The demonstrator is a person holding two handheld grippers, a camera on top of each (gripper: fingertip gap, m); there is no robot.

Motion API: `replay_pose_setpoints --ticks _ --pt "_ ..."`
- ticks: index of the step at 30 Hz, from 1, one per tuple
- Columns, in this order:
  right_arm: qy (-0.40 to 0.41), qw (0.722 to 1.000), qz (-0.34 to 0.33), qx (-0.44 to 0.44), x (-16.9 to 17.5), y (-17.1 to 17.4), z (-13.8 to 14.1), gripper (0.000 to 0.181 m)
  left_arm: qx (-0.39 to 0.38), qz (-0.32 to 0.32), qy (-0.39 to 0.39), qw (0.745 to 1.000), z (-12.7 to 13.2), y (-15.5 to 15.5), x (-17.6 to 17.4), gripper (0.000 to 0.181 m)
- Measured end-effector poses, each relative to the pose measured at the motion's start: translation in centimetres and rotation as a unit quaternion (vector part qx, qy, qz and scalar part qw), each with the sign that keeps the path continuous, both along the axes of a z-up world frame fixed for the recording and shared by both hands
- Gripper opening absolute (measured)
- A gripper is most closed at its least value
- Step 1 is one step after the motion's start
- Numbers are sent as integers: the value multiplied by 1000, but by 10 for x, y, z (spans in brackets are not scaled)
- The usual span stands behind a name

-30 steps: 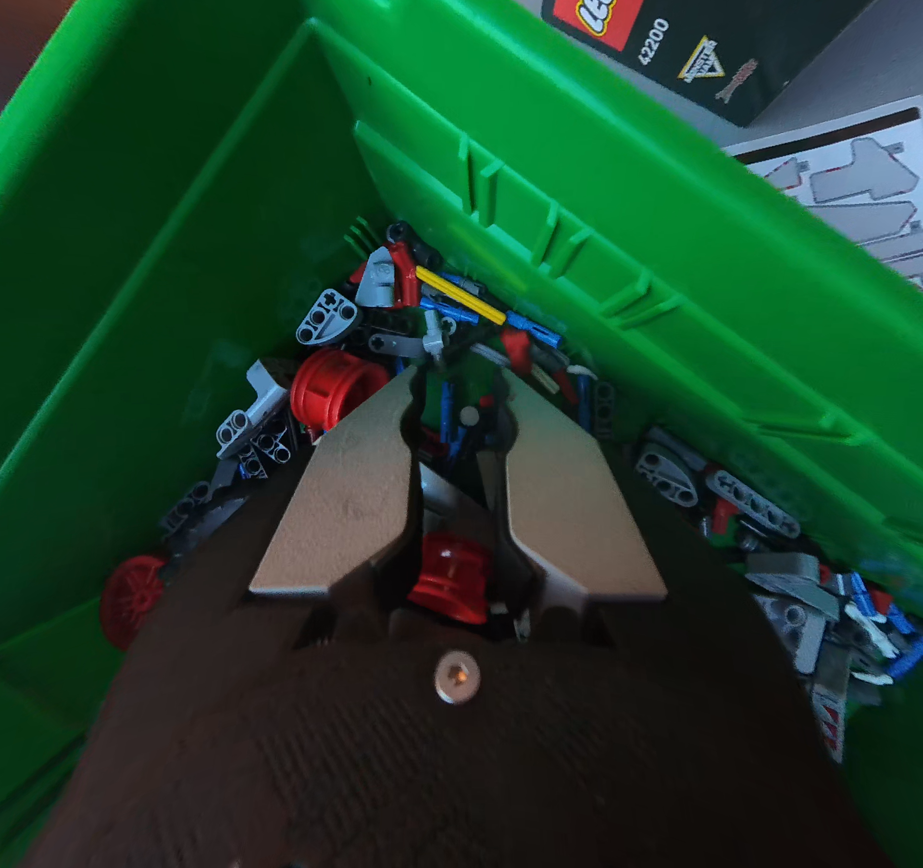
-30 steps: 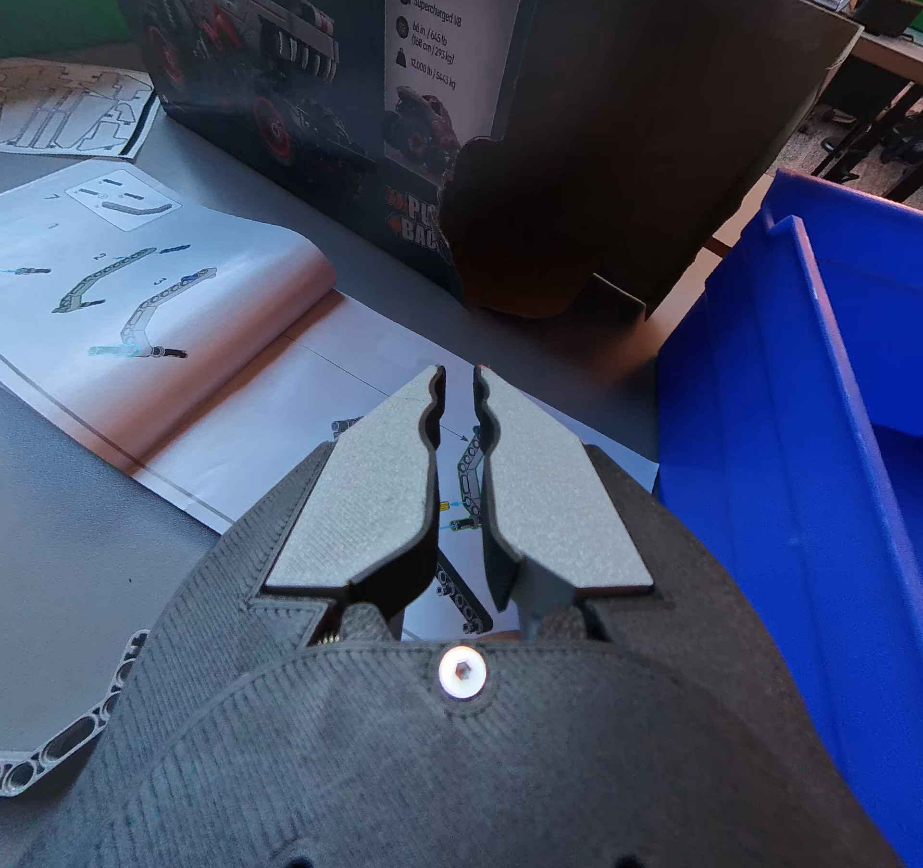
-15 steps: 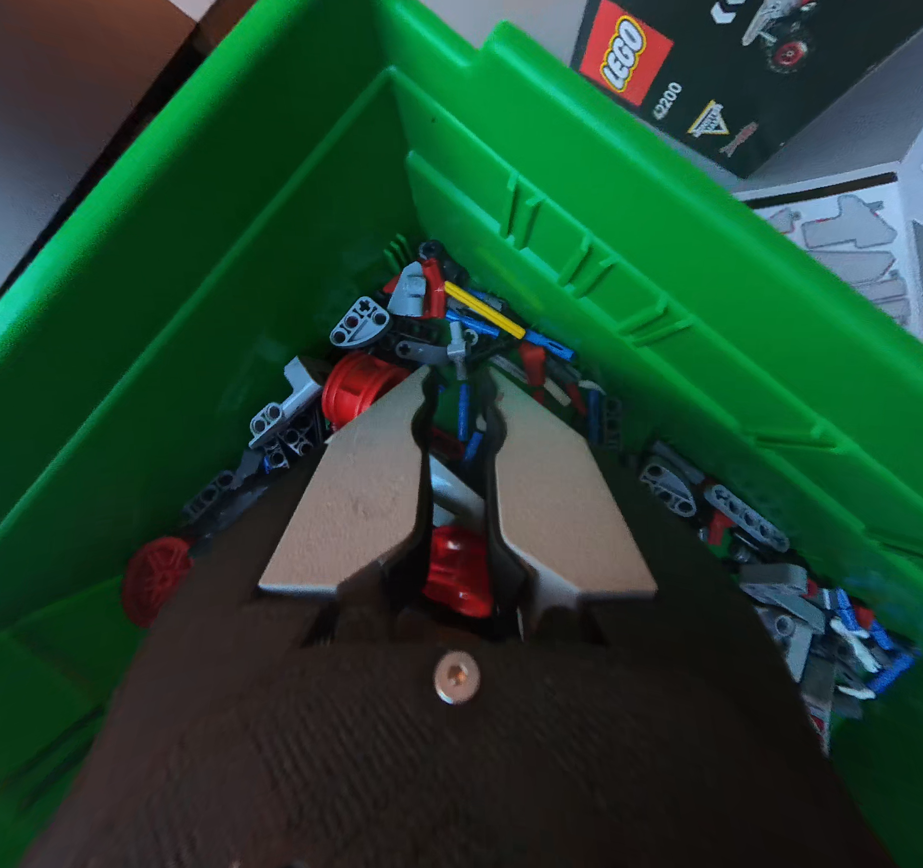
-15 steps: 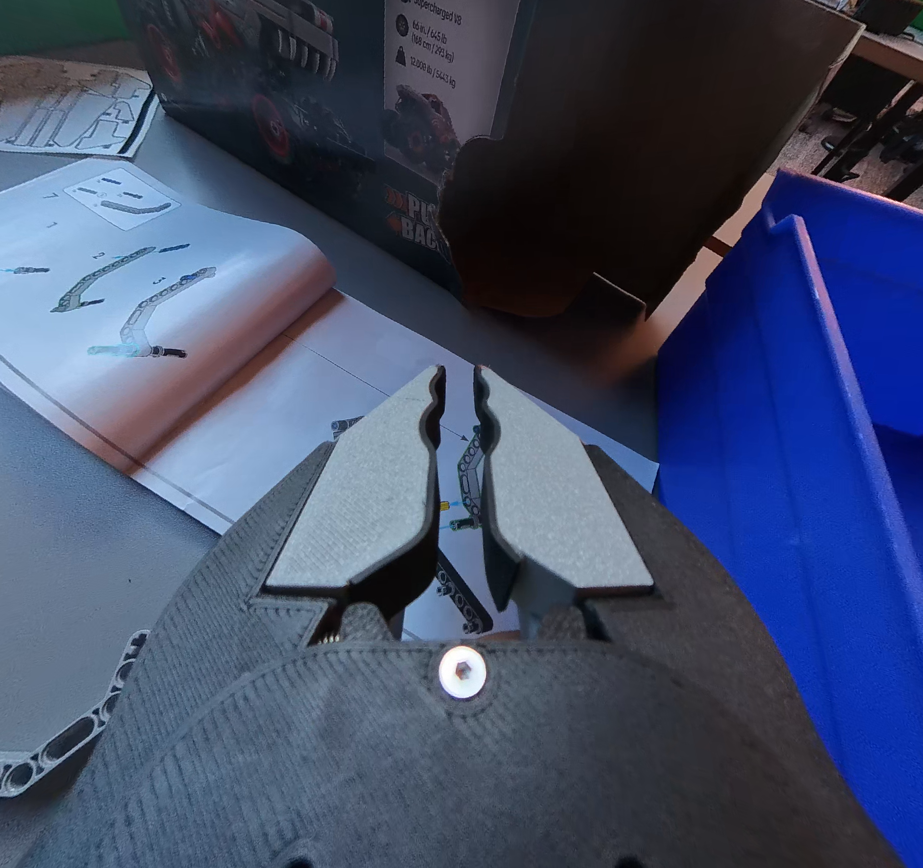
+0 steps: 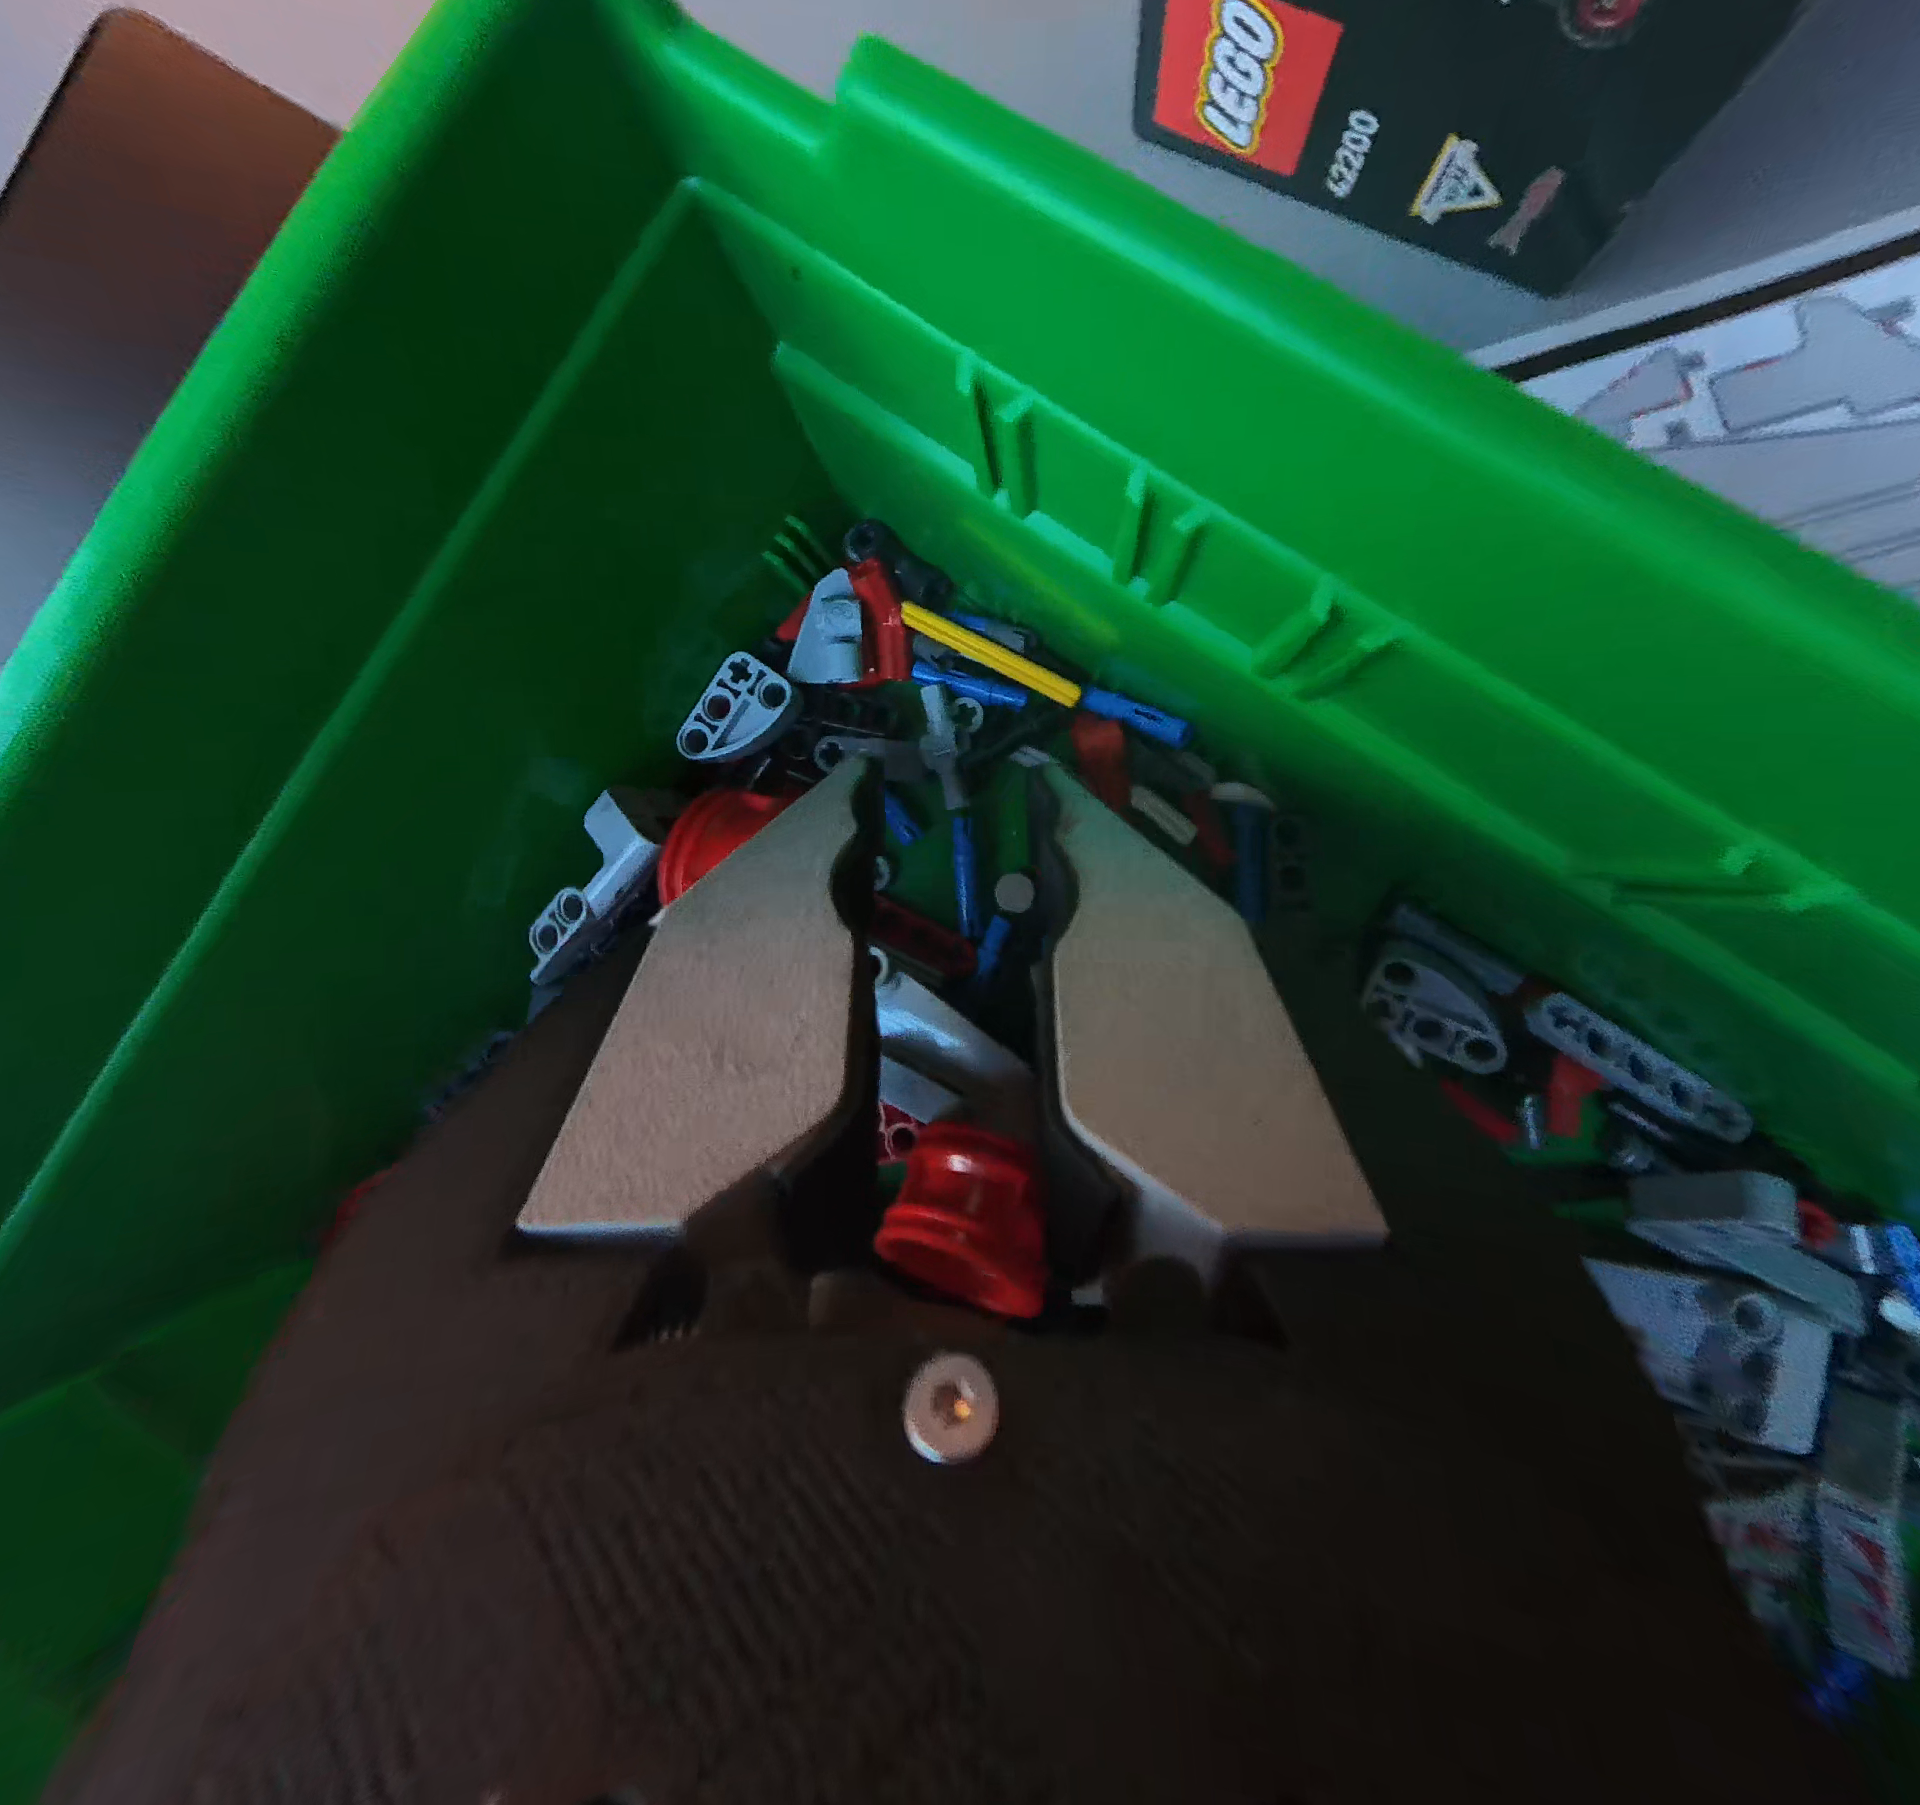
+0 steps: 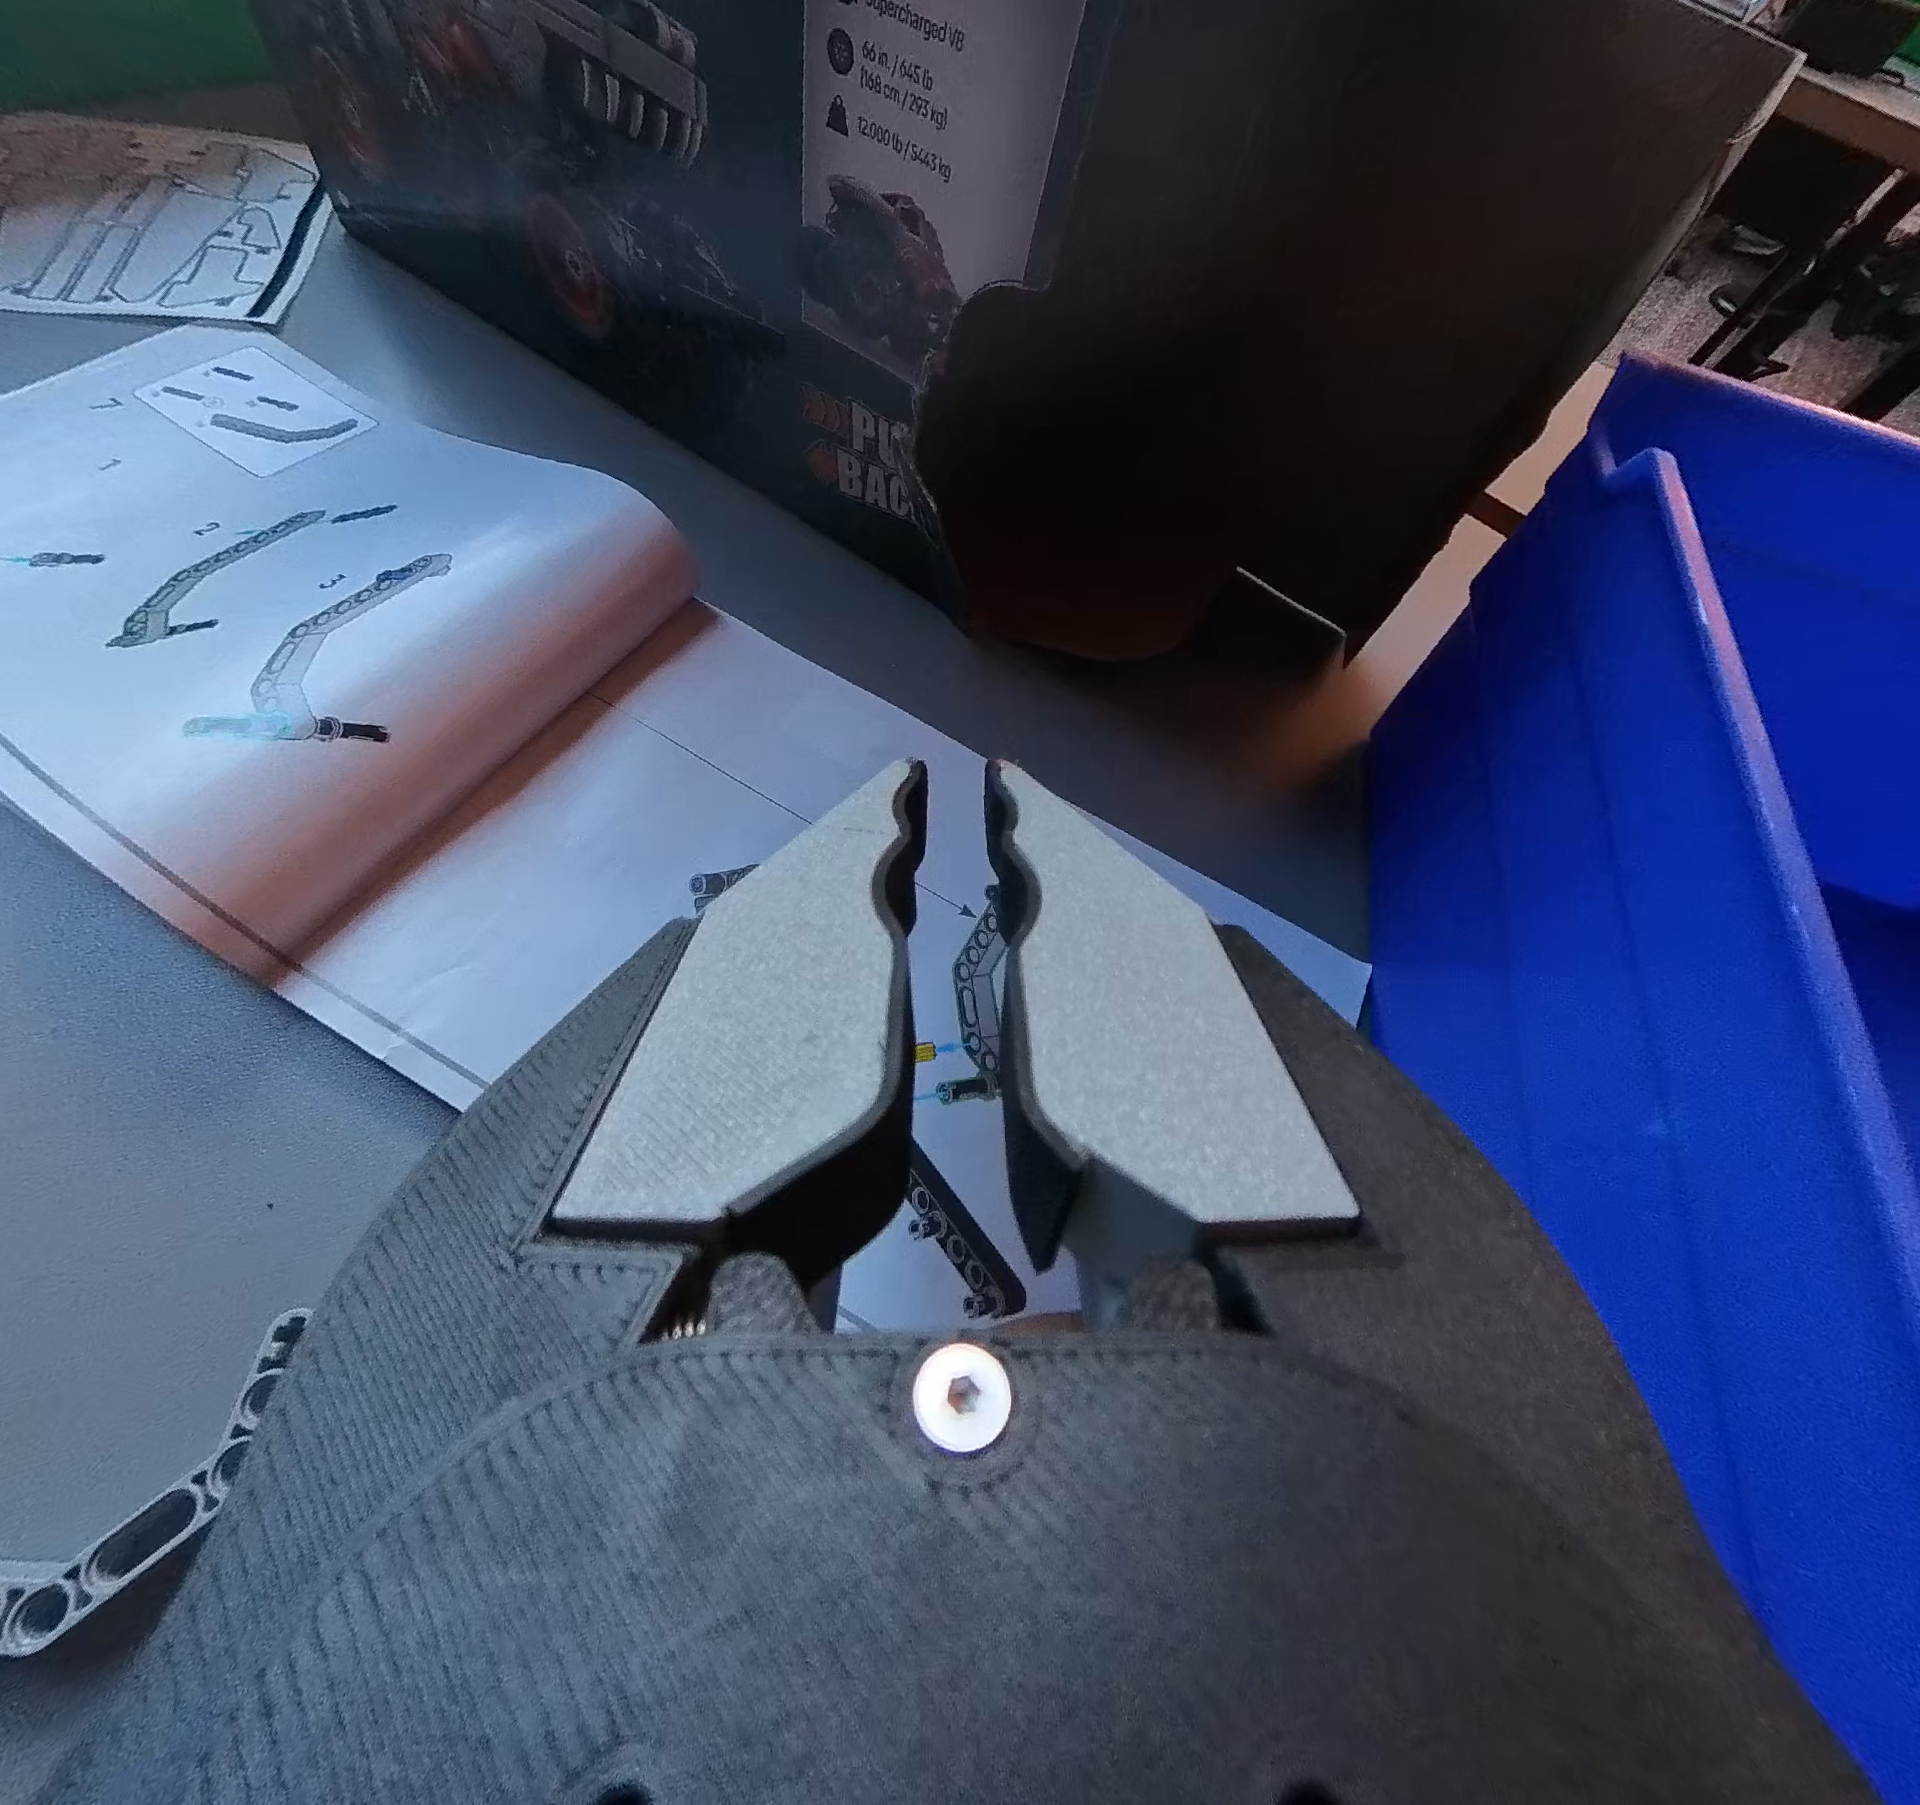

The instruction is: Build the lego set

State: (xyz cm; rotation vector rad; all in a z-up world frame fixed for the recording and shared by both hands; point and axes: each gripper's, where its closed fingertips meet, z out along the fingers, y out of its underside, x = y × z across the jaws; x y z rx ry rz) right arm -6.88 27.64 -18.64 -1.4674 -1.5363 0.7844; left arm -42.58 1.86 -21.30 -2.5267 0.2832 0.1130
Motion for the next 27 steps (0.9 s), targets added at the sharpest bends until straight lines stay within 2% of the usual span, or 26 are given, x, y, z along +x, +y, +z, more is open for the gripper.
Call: replay_pose_setpoints --ticks 1,13,15,19,24,27 --pt "0 1000 0 0 0 0 0 9 -1 -10 9 1000 -2 -1 0 25" --pt "1 1000 0 0 0 0 0 9 23 -110 170 979 -1 3 2 26" --pt "2 1000 0 -2 0 0 1 9 21 -114 193 974 -1 3 -1 22" --pt "2 1000 0 -3 0 0 1 9 16 -128 197 972 -5 1 2 11" --pt "1 1000 0 -3 0 0 0 9 18 -131 205 970 -4 2 1 11" --pt "1 1000 0 -3 0 0 0 9 17 -140 196 970 -5 0 5 3"
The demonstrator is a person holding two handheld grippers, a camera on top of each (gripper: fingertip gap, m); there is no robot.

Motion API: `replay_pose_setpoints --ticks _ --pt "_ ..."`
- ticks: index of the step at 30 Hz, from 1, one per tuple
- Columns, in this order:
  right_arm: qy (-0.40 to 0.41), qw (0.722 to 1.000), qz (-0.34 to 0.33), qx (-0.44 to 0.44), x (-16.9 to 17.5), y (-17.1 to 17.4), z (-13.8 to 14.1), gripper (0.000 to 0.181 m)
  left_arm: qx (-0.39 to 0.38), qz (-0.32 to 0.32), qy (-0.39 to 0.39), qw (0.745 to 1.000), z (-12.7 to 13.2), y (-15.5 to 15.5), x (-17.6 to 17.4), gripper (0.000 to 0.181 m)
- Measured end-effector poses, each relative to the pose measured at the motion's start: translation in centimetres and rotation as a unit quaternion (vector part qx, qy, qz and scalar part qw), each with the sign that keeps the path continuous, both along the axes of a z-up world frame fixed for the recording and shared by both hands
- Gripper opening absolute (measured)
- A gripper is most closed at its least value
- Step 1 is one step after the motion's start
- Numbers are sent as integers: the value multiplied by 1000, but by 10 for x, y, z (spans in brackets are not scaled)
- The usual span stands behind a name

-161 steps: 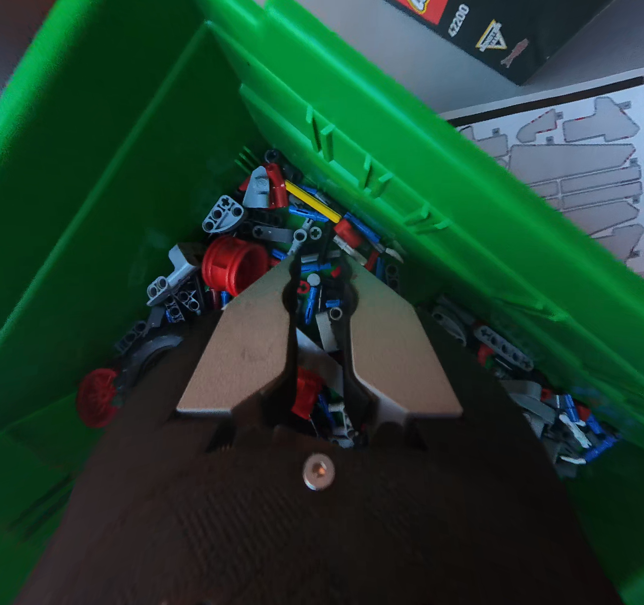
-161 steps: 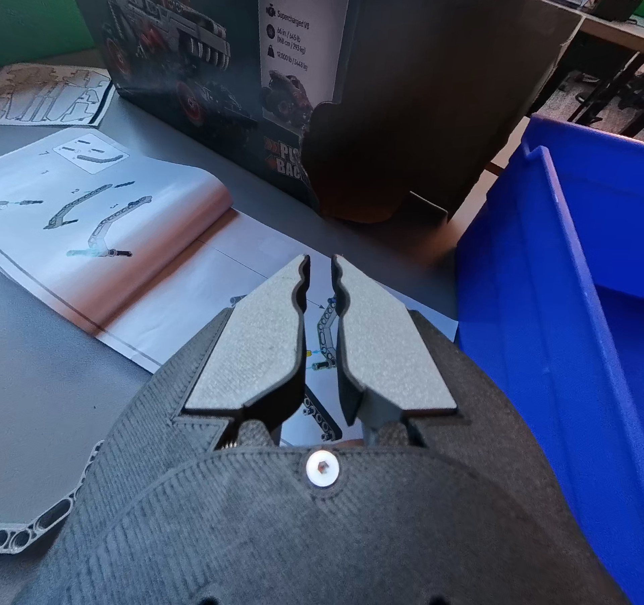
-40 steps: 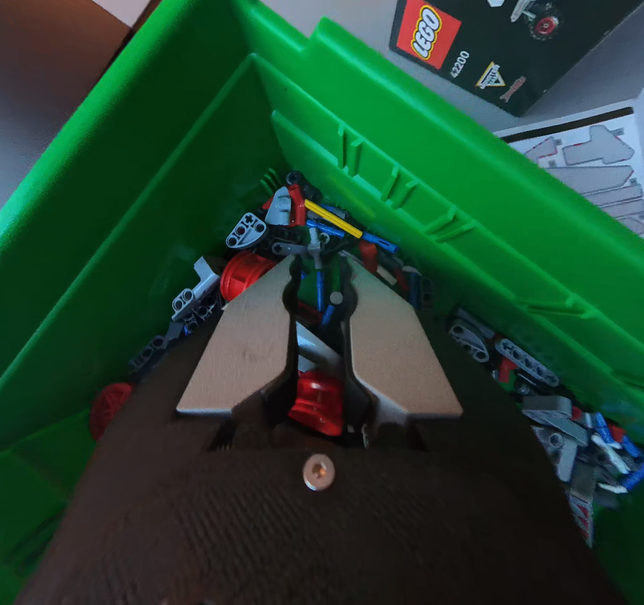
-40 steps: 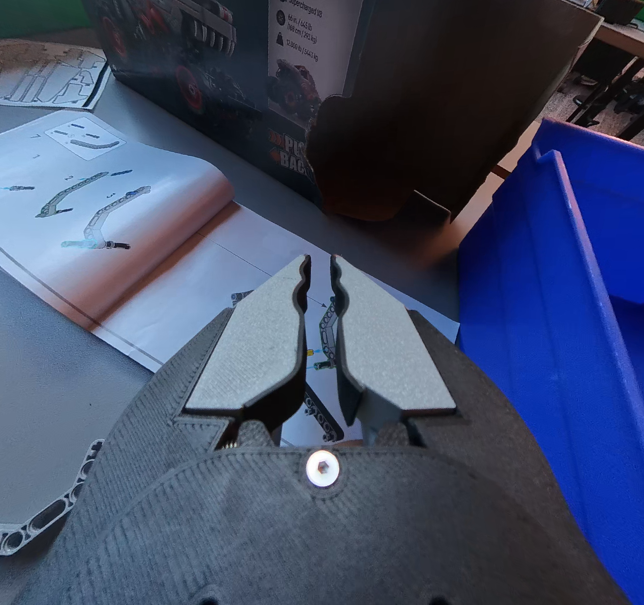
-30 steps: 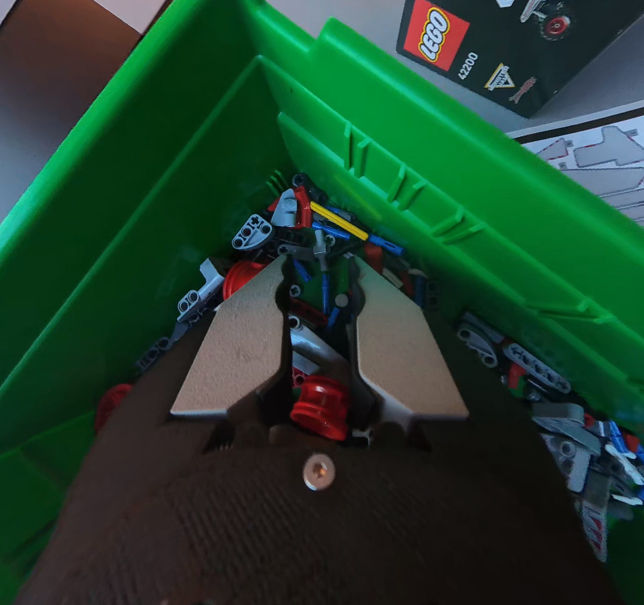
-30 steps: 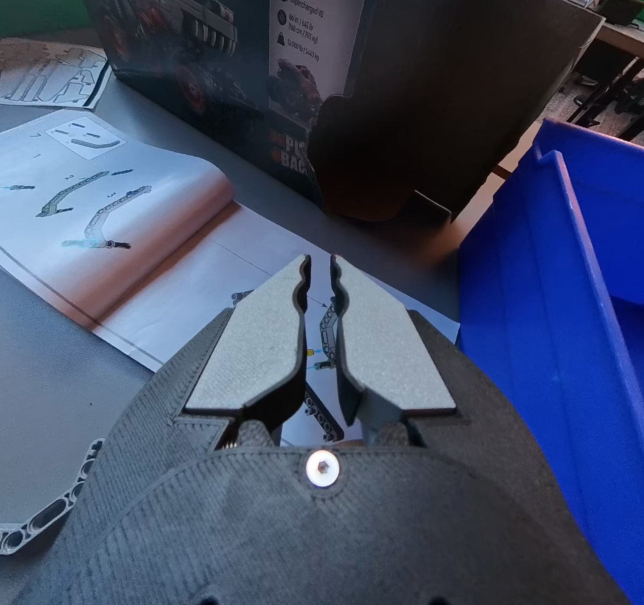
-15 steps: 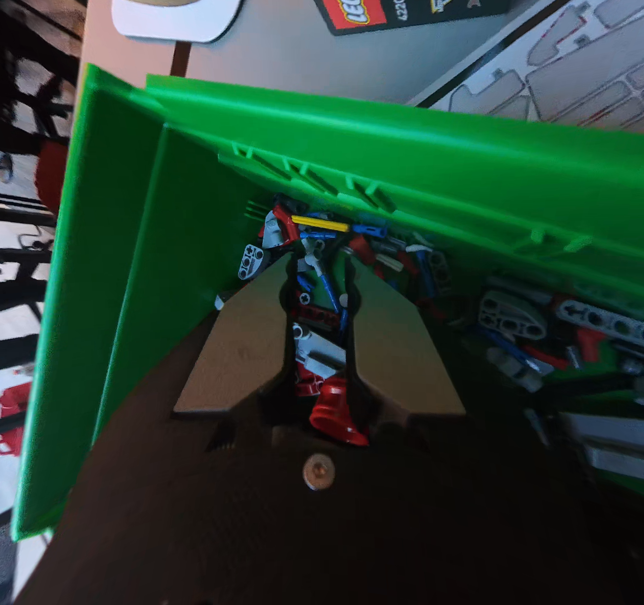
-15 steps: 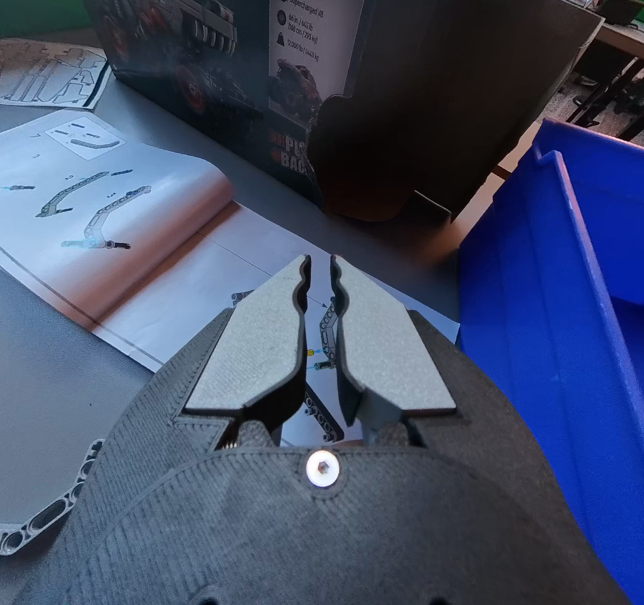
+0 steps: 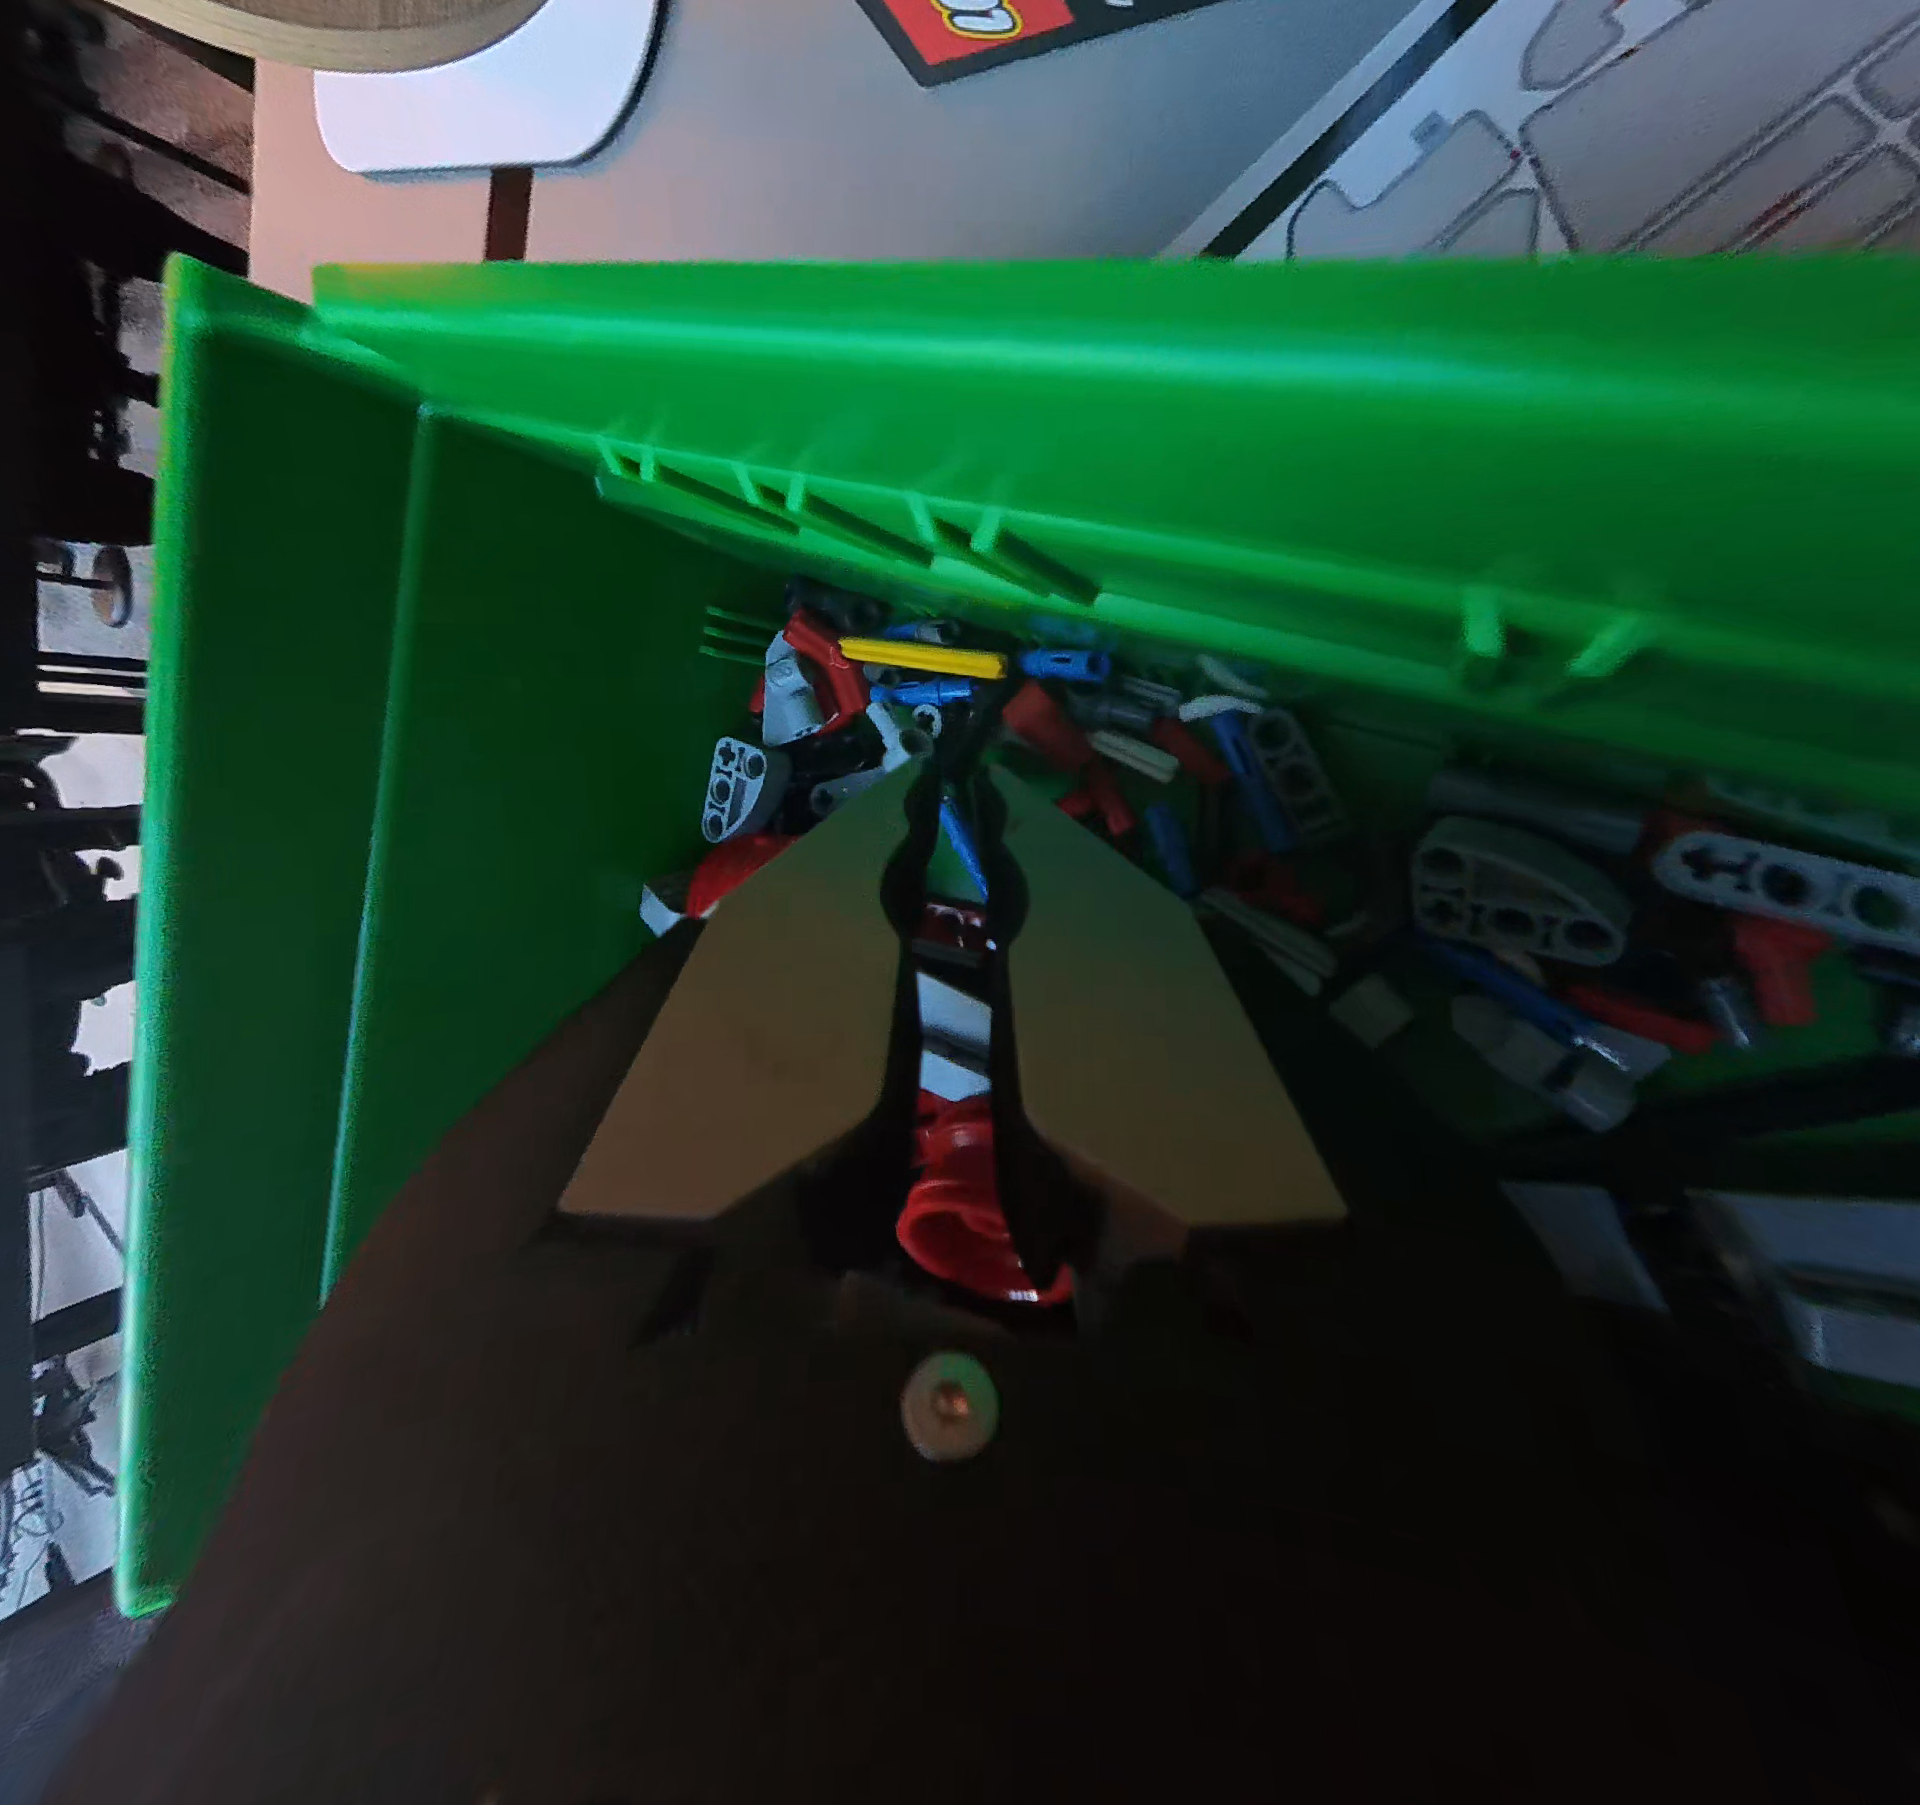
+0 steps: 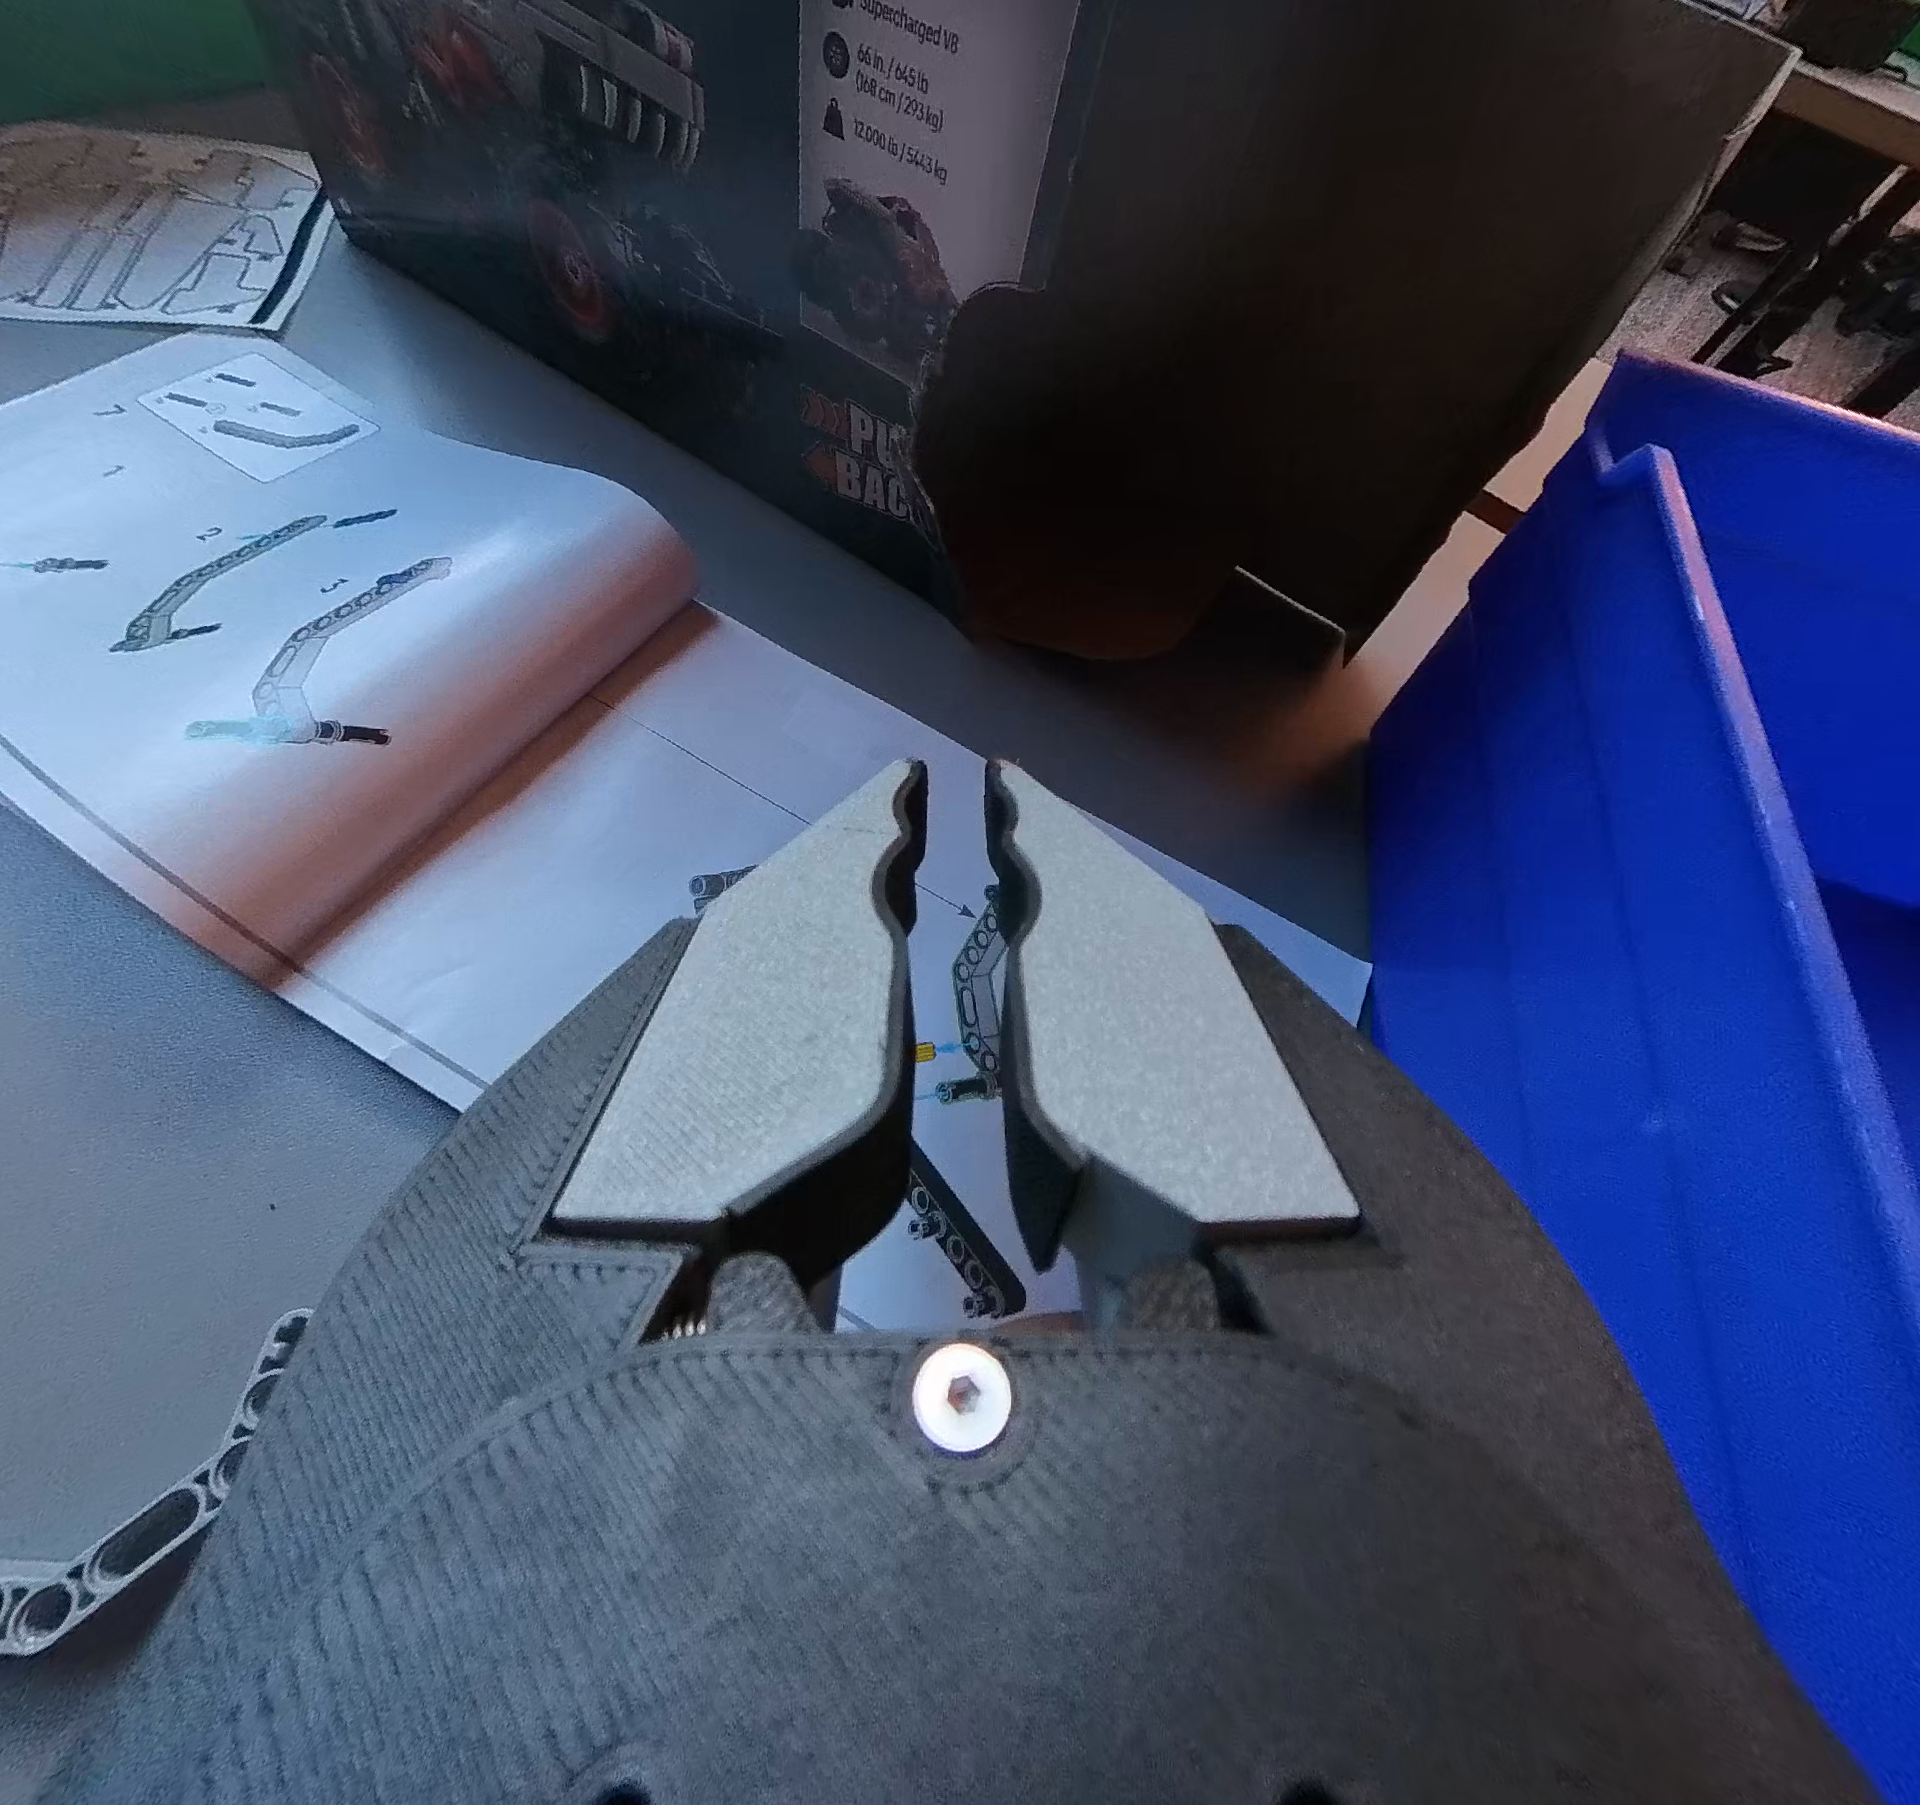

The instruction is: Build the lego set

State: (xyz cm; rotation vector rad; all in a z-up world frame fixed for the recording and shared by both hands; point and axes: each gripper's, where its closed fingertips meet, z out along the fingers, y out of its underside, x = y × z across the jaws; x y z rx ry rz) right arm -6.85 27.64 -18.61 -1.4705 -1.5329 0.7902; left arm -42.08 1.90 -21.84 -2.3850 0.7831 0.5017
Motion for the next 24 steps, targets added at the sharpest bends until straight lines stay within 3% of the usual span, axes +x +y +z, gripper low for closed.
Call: replay_pose_setpoints --ticks 24 --pt "1 1000 1 2 0 0 0 9 27 4 21 999 16 3 -7 3"
